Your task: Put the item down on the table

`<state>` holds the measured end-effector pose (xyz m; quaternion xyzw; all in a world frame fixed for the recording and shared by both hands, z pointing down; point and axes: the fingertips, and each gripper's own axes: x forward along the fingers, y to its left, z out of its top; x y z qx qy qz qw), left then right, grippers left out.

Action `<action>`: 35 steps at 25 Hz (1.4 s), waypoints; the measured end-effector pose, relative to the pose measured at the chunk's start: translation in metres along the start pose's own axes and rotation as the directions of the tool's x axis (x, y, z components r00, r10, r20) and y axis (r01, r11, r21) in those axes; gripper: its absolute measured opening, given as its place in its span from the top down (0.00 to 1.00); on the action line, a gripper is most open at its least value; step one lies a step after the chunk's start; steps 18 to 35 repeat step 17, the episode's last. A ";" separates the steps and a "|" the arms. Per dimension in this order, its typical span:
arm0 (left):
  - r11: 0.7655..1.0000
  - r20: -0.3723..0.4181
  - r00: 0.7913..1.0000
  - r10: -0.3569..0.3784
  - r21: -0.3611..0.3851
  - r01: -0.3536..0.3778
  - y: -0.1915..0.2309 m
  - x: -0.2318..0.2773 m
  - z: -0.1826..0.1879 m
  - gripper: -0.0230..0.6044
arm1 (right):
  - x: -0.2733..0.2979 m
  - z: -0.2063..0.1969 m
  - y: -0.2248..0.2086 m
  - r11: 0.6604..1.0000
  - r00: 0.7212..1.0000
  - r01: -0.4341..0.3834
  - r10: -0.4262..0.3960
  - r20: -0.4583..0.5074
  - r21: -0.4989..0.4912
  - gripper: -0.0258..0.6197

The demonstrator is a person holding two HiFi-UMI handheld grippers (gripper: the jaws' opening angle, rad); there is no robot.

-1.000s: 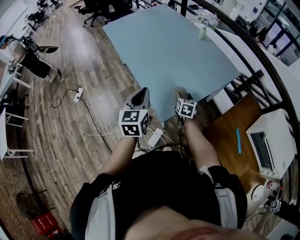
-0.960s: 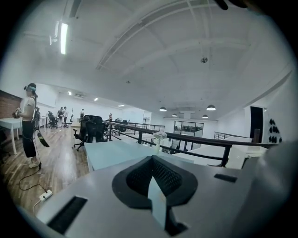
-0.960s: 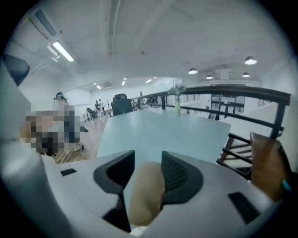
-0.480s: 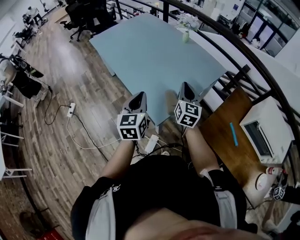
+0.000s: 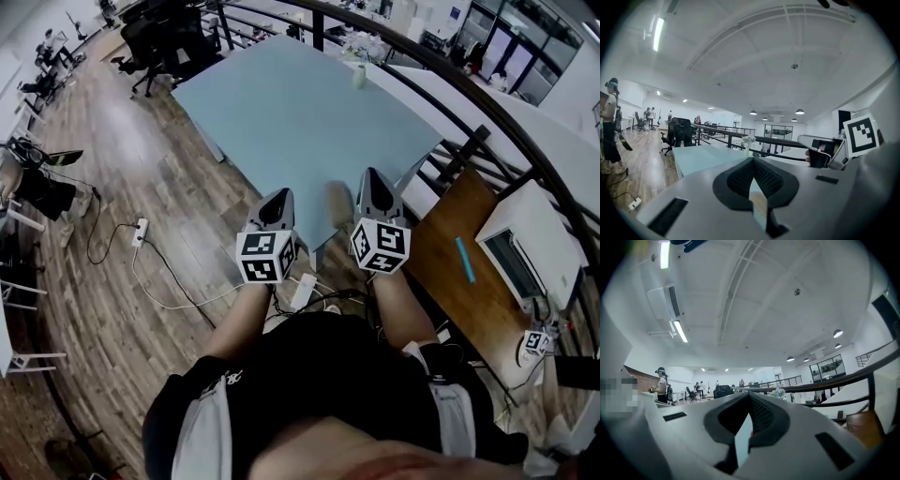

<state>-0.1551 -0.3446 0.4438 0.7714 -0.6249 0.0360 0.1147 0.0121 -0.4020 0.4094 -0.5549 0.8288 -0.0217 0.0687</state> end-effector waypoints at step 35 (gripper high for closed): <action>1.000 0.009 1.000 -0.029 0.007 0.029 -0.013 -0.014 -0.002 0.95 | -0.029 0.003 0.013 1.000 1.000 -0.007 0.007 0.003 0.007 0.96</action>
